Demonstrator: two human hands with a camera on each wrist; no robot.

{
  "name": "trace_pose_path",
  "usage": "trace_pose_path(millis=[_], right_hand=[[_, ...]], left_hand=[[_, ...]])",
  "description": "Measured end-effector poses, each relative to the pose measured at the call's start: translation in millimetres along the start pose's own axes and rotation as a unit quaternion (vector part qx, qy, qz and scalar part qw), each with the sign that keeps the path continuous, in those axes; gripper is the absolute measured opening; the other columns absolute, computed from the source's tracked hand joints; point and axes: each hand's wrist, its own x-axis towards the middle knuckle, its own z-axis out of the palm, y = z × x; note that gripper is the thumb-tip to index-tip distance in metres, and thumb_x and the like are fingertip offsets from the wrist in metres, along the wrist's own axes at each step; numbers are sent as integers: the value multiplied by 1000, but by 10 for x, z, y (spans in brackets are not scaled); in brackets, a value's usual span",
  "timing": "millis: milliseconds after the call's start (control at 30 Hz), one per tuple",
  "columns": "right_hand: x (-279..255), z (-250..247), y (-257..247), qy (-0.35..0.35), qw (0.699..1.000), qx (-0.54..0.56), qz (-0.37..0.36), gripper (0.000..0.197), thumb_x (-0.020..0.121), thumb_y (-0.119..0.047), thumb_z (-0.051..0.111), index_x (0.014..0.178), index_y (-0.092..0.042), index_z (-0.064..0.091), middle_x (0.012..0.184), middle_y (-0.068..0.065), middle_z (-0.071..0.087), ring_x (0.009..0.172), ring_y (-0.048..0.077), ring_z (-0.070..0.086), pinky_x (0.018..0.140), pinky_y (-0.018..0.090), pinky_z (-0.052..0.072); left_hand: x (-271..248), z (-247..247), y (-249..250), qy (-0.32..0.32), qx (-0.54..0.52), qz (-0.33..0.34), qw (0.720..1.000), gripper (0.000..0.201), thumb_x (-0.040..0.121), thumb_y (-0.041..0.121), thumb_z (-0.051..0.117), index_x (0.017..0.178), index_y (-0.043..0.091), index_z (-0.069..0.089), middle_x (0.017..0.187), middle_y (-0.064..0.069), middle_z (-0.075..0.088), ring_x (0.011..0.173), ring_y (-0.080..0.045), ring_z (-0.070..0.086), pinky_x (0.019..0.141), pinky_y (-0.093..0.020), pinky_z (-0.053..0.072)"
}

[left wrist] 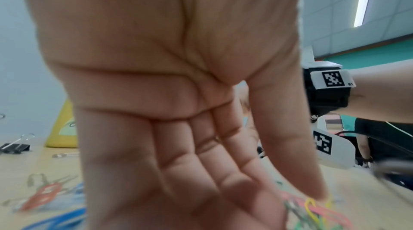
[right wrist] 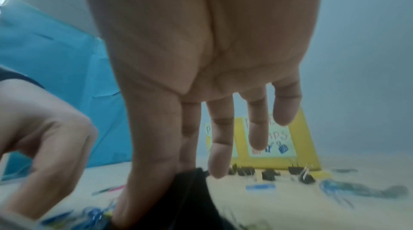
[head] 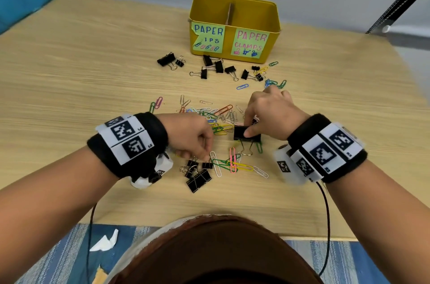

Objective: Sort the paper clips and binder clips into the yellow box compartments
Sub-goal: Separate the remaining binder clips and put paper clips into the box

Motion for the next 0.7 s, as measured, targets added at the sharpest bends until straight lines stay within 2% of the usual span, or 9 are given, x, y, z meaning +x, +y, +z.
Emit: trace_pose_path(millis=[100, 200, 300, 367, 500, 533, 600, 667, 700], right_hand=[[-35, -28, -29, -42, 998, 34, -13, 18, 67, -43, 76, 81, -33, 70, 110, -2, 58, 113, 25, 37, 90, 36, 33], [-67, 26, -66, -122, 991, 48, -22, 17, 63, -40, 79, 73, -38, 65, 107, -1, 58, 110, 22, 36, 91, 37, 41], [-131, 69, -84, -159, 985, 49, -35, 18, 63, -39, 79, 79, -35, 70, 102, 1, 58, 106, 18, 37, 90, 39, 46], [-179, 64, -84, -159, 984, 66, -48, 21, 65, -36, 79, 84, -30, 74, 91, -2, 58, 97, 15, 40, 81, 31, 46], [-231, 41, -130, -173, 977, 113, -60, 23, 70, -25, 79, 92, -19, 75, 60, -15, 49, 61, 5, 47, 50, 11, 35], [-230, 62, -147, -176, 975, 115, -66, 25, 72, -21, 77, 96, -18, 74, 60, -16, 49, 61, 5, 48, 48, 7, 36], [-222, 94, -138, -158, 978, 117, -65, 27, 73, -15, 74, 100, -18, 73, 65, -16, 52, 71, 9, 53, 55, 4, 39], [-212, 79, -61, -123, 985, 114, -39, 22, 73, -9, 70, 94, -17, 73, 68, -10, 57, 73, 11, 56, 70, 20, 49], [-211, 70, -25, -119, 987, 104, -28, 18, 74, -6, 67, 89, -14, 73, 66, -8, 58, 67, 12, 56, 69, 26, 51]], left_hand=[[57, -10, 176, 46, 94, 26, 994, 18, 80, 33, 69, 79, 18, 60, 57, 9, 53, 51, -8, 47, 56, -23, 40], [133, 70, 365, 42, 228, 25, 972, 39, 74, 49, 69, 88, 13, 60, 75, 2, 56, 70, -18, 51, 63, -25, 37], [218, 202, 479, 35, 317, 7, 948, 49, 72, 60, 64, 79, 13, 56, 66, 2, 51, 62, -20, 52, 61, -30, 43], [258, 226, 516, 51, 347, 4, 936, 46, 76, 59, 60, 76, 14, 56, 63, 1, 45, 57, -19, 46, 59, -30, 41], [337, 94, 528, 84, 338, -13, 937, 41, 91, 44, 46, 103, 8, 63, 74, -2, 50, 73, -22, 50, 58, -28, 39], [347, 47, 522, 103, 330, -20, 938, 40, 93, 41, 44, 106, 8, 61, 79, -4, 52, 76, -23, 52, 61, -28, 41], [313, -53, 497, 139, 318, -21, 938, 35, 93, 39, 46, 104, 9, 60, 87, -7, 54, 81, -25, 53, 65, -30, 41], [250, -112, 431, 131, 290, -6, 948, 28, 86, 44, 56, 85, 16, 58, 78, -1, 53, 76, -21, 52, 62, -30, 41], [219, -111, 399, 102, 272, 5, 957, 27, 81, 45, 61, 76, 19, 56, 72, 2, 52, 73, -19, 52, 61, -33, 44]])
